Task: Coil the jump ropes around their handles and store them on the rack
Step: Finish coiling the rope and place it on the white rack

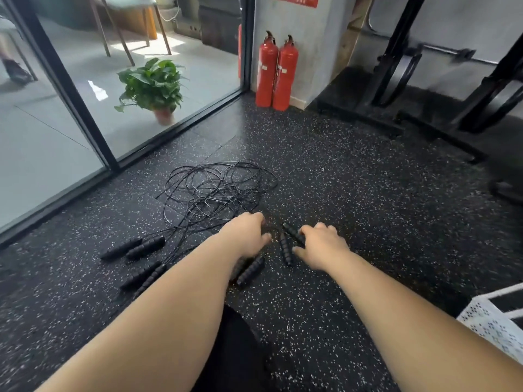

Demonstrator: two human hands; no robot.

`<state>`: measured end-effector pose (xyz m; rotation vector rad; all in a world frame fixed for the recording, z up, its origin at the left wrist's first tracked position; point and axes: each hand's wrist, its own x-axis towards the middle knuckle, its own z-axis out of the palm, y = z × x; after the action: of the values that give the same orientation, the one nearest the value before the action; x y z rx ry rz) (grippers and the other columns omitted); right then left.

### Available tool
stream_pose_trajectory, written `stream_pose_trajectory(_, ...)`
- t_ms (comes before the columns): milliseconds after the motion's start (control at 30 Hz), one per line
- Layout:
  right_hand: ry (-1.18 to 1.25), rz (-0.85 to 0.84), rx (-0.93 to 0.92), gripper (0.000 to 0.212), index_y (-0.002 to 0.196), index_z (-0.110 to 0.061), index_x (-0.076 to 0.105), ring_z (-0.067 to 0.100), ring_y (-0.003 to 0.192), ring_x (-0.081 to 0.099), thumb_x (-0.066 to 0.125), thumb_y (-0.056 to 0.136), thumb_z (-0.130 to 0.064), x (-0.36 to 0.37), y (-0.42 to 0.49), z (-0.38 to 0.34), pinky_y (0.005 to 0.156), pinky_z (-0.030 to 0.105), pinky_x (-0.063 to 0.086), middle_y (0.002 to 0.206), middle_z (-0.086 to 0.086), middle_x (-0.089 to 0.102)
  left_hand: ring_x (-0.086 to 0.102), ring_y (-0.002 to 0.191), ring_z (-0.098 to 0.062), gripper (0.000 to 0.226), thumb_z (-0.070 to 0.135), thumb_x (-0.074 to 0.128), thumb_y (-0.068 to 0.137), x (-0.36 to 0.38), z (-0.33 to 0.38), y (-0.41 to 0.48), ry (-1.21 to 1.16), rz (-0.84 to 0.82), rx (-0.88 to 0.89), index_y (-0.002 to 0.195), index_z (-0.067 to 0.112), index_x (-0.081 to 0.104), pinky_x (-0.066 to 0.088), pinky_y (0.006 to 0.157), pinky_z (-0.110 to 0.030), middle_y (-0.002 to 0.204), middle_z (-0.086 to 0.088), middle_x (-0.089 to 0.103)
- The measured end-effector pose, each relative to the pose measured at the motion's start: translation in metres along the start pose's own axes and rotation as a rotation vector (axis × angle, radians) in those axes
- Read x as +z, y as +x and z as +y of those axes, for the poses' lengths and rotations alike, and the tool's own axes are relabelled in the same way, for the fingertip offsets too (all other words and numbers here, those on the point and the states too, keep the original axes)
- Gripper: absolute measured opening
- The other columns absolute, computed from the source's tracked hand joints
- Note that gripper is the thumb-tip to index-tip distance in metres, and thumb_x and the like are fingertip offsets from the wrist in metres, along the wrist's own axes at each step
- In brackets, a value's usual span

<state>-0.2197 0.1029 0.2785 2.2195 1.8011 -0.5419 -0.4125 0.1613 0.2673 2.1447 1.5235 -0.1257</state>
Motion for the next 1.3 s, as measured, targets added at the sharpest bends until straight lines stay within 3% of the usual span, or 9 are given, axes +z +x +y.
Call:
stream_pose_trajectory(500, 0.081, -0.173, 0.023, 0.058, 0.148, -0.024, 0.047, 0.034, 0.136, 0.044, 0.063, 0.101, -0.053, 0.109, 0.16, 0.017, 0.111, 0.049, 0.047, 0.148, 0.01, 0.044, 0.054, 0.129, -0.037, 0.06, 0.046, 0.06, 0.104, 0.081, -0.043, 0.14, 0.182, -0.172, 0.072, 0.154, 0.018, 0.042, 0.052, 0.105, -0.054, 0.137, -0.012, 0.05)
stream_pose_trajectory(800, 0.015, -0.182, 0.024, 0.06, 0.146, -0.023, 0.045, 0.032, 0.136, 0.04, 0.068, 0.098, -0.05, 0.165, 0.249, 0.029, 0.109, 0.048, 0.047, 0.151, 0.007, 0.038, 0.047, 0.135, -0.037, 0.07, 0.047, 0.06, 0.103, 0.152, -0.055, 0.209, 0.259, -0.142, 0.142, 0.16, 0.018, 0.031, 0.048, 0.109, -0.051, 0.15, -0.014, 0.04)
stream_pose_trajectory(900, -0.041, -0.164, 0.037, 0.076, 0.148, -0.021, 0.041, 0.035, 0.144, 0.033, 0.073, 0.091, -0.06, 0.184, 0.28, 0.031, 0.114, 0.051, 0.042, 0.158, 0.011, 0.03, 0.046, 0.135, -0.037, 0.07, 0.048, 0.061, 0.103, 0.173, -0.063, 0.224, 0.243, -0.148, 0.117, 0.159, 0.019, 0.031, 0.047, 0.11, -0.05, 0.151, -0.014, 0.039)
stream_pose_trajectory(1033, -0.11, -0.191, 0.092, 0.114, 0.156, -0.021, 0.028, 0.044, 0.157, 0.012, 0.078, 0.072, -0.081, 0.206, 0.316, 0.033, 0.124, 0.057, 0.025, 0.171, 0.022, 0.009, 0.046, 0.134, -0.037, 0.067, 0.049, 0.059, 0.103, 0.197, -0.077, 0.231, 0.215, -0.201, 0.072, 0.158, 0.019, 0.032, 0.047, 0.108, -0.051, 0.149, -0.014, 0.037)
stream_pose_trajectory(1100, -0.113, -0.25, 0.147, 0.12, 0.156, -0.023, 0.028, 0.045, 0.155, 0.017, 0.079, 0.067, -0.084, 0.217, 0.326, 0.034, 0.123, 0.057, 0.027, 0.168, 0.022, 0.012, 0.045, 0.133, -0.037, 0.064, 0.048, 0.059, 0.103, 0.203, -0.083, 0.231, 0.211, -0.225, 0.061, 0.155, 0.02, 0.034, 0.048, 0.107, -0.051, 0.147, -0.014, 0.038)
stream_pose_trajectory(1200, -0.12, -0.173, 0.163, 0.104, 0.149, -0.023, 0.038, 0.039, 0.142, 0.033, 0.084, 0.07, -0.074, 0.231, 0.327, 0.036, 0.116, 0.053, 0.04, 0.156, 0.014, 0.021, 0.045, 0.134, -0.036, 0.062, 0.048, 0.058, 0.104, 0.208, -0.089, 0.23, 0.199, -0.256, 0.043, 0.155, 0.021, 0.035, 0.048, 0.107, -0.05, 0.149, -0.014, 0.038)
stream_pose_trajectory(1300, -0.114, -0.065, 0.122, 0.082, 0.144, -0.022, 0.044, 0.034, 0.129, 0.039, 0.086, 0.081, -0.052, 0.24, 0.318, 0.041, 0.107, 0.046, 0.048, 0.145, 0.01, 0.021, 0.043, 0.136, -0.035, 0.063, 0.05, 0.056, 0.105, 0.209, -0.092, 0.226, 0.178, -0.284, 0.019, 0.157, 0.021, 0.035, 0.048, 0.108, -0.05, 0.149, -0.013, 0.037)
